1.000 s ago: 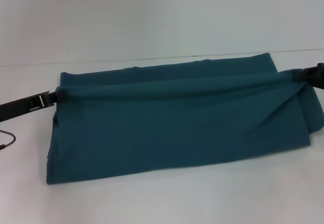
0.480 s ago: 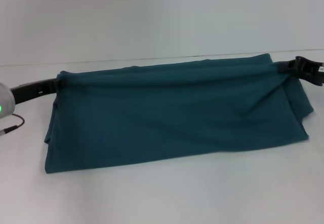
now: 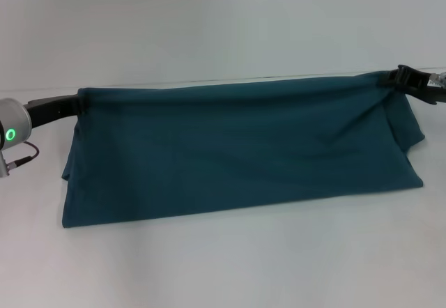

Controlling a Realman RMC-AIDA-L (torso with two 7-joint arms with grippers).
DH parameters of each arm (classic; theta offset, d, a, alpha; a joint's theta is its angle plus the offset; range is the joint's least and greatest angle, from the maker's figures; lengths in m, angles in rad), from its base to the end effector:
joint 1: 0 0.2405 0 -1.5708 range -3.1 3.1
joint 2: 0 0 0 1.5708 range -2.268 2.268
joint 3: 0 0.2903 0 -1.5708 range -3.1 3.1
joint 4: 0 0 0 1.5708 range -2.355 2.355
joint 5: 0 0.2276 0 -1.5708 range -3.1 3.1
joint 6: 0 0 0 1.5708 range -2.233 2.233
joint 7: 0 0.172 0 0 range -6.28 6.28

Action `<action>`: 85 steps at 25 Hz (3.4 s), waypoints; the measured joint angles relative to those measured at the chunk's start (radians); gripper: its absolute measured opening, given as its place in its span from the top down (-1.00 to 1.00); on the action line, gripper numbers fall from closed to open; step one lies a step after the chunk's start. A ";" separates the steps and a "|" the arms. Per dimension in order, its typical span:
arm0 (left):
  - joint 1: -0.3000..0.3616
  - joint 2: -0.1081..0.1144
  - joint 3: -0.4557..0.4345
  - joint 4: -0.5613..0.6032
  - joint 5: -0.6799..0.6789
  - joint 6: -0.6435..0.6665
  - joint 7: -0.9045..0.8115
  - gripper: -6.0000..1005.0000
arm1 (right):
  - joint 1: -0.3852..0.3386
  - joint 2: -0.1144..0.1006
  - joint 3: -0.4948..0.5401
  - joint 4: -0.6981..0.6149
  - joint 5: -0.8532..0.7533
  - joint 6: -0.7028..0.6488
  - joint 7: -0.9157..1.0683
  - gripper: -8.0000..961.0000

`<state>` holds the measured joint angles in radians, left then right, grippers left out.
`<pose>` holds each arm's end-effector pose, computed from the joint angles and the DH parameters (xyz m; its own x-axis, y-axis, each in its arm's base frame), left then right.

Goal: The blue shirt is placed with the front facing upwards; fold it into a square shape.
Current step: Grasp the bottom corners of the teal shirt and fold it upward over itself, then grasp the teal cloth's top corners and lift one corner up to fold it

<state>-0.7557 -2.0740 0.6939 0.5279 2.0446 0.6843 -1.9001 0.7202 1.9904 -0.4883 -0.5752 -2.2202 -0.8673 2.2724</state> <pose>-0.3036 0.5104 -0.0225 0.5083 0.5580 0.6559 0.8581 -0.2638 -0.4405 0.3436 0.4978 0.0391 0.1704 -0.6203 -0.7656 -0.9797 -0.0238 -0.1989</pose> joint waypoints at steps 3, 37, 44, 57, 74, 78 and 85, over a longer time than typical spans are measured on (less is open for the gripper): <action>-0.004 0.001 0.000 0.000 -0.005 -0.008 0.004 0.95 | 0.003 0.000 -0.001 0.000 0.027 0.004 -0.013 0.84; -0.086 -0.056 -0.003 -0.066 -0.081 -0.309 0.233 0.94 | 0.134 0.053 -0.014 0.170 0.064 0.423 -0.179 0.83; -0.105 -0.086 -0.007 -0.070 -0.276 -0.382 0.479 0.93 | 0.180 0.067 -0.028 0.172 0.090 0.516 -0.278 0.77; -0.050 -0.070 0.026 -0.058 -0.307 -0.316 0.411 0.05 | 0.078 0.056 -0.039 0.053 0.098 0.423 -0.280 -0.37; 0.090 0.019 0.104 0.238 0.341 0.199 -0.542 -0.66 | -0.144 0.025 -0.034 -0.097 0.216 -0.128 -0.317 -0.71; 0.086 0.015 0.113 0.224 0.362 0.189 -0.548 -0.76 | -0.145 0.030 -0.038 -0.090 0.216 -0.134 -0.318 -0.72; 0.080 0.013 0.118 0.175 0.379 0.134 -0.531 -0.76 | -0.144 0.034 -0.039 -0.088 0.217 -0.144 -0.315 -0.71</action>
<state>-0.6756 -2.0613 0.8121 0.7031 2.4240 0.8180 -2.4313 0.5758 2.0243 -0.5277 -0.6633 -2.0033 -1.0113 1.9571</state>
